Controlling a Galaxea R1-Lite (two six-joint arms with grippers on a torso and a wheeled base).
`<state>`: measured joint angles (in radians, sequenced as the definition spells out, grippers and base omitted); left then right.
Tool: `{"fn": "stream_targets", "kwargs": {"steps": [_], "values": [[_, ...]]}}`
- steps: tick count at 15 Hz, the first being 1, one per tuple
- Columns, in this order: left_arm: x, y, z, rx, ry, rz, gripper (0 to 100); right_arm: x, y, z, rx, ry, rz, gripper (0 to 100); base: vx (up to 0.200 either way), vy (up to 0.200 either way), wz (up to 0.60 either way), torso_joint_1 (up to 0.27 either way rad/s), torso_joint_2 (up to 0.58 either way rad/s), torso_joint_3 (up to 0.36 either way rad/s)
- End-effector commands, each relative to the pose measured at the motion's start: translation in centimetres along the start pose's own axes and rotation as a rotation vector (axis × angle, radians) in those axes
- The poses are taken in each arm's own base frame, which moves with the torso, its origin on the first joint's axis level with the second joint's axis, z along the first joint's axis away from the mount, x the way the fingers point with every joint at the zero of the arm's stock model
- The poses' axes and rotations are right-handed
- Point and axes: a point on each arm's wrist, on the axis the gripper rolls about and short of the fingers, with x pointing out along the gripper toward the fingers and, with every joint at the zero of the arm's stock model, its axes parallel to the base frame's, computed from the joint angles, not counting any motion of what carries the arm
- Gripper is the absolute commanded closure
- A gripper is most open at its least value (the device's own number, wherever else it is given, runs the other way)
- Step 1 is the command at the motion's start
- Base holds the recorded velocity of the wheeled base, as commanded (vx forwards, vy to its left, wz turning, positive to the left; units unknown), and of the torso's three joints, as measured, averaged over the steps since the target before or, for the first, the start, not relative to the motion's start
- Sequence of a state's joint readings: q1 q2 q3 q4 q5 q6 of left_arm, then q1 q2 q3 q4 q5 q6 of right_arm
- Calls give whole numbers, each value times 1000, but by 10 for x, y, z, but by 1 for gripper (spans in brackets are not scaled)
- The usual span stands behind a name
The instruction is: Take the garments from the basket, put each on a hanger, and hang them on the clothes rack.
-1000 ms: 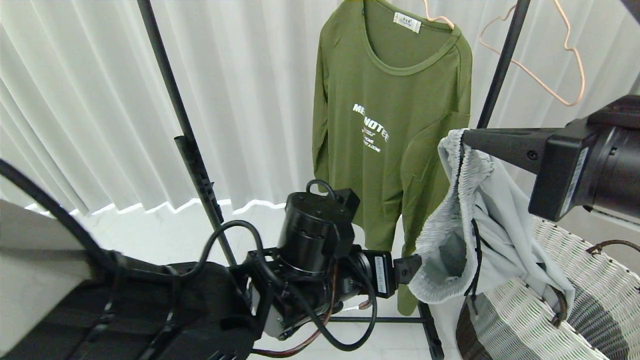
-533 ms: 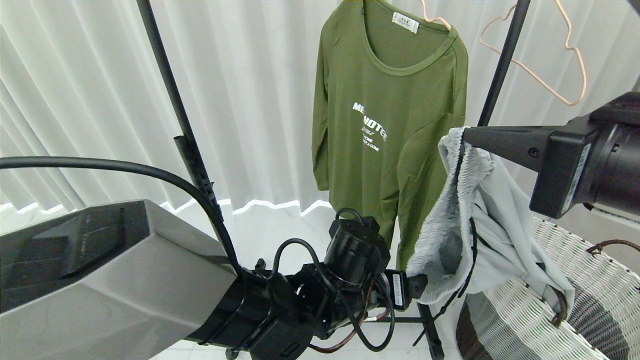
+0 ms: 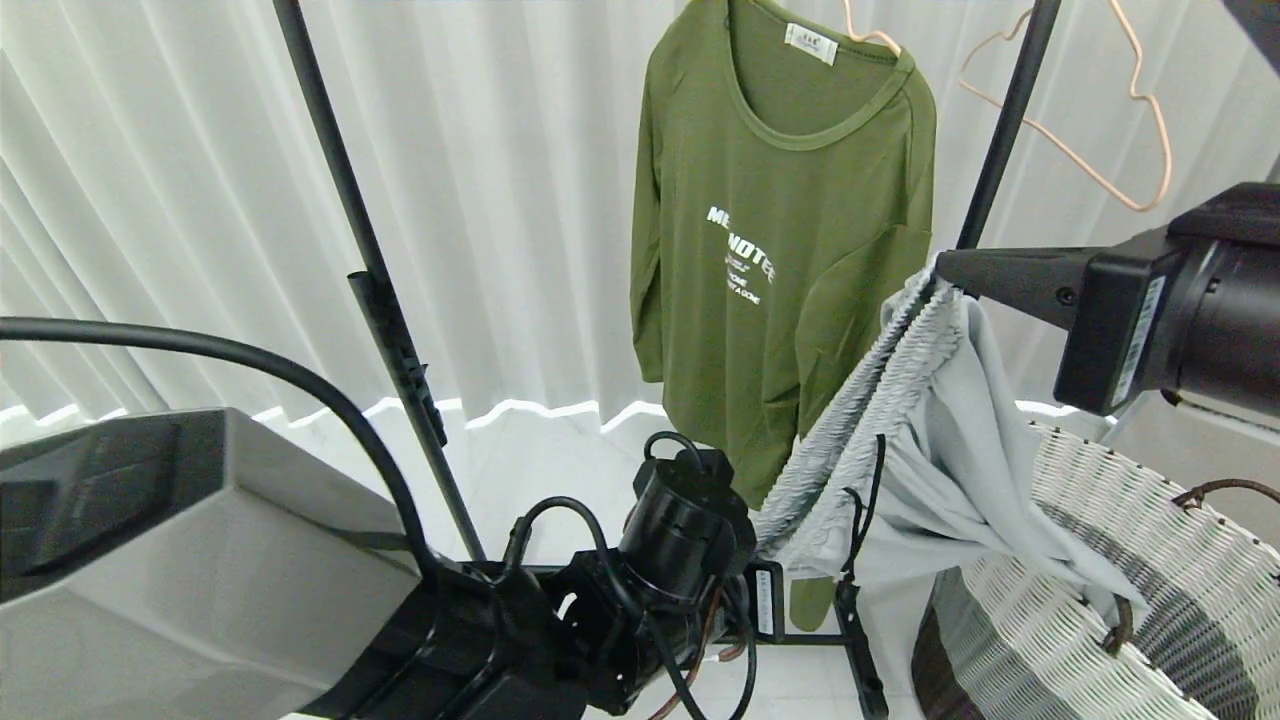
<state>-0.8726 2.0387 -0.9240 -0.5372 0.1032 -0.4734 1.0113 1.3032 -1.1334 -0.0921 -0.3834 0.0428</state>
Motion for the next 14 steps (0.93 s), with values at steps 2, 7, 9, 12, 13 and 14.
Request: {"fn": "stream_targets", "kwargs": {"steps": [2,7,9,12,13,14], "values": [[-68,15,56,3,-220,10,100,14,-12,2,-29,-8,-8,100,0,0,0,0,0,0],[-191,40,121,106,-448,132,100,35,-8,12,-161,-62,3,100,0,0,0,0,0,0],[-244,29,143,133,-501,137,100,35,-8,24,-200,-102,-5,100,0,0,0,0,0,0],[-283,18,164,209,-557,157,100,19,-12,37,-224,-146,-24,100,0,0,0,0,0,0],[-291,14,170,261,-586,166,100,11,-15,39,-237,-151,-37,100,0,0,0,0,0,0],[-292,14,171,305,-589,180,100,3,-17,41,-247,-155,-49,100,0,0,0,0,0,0]]}}
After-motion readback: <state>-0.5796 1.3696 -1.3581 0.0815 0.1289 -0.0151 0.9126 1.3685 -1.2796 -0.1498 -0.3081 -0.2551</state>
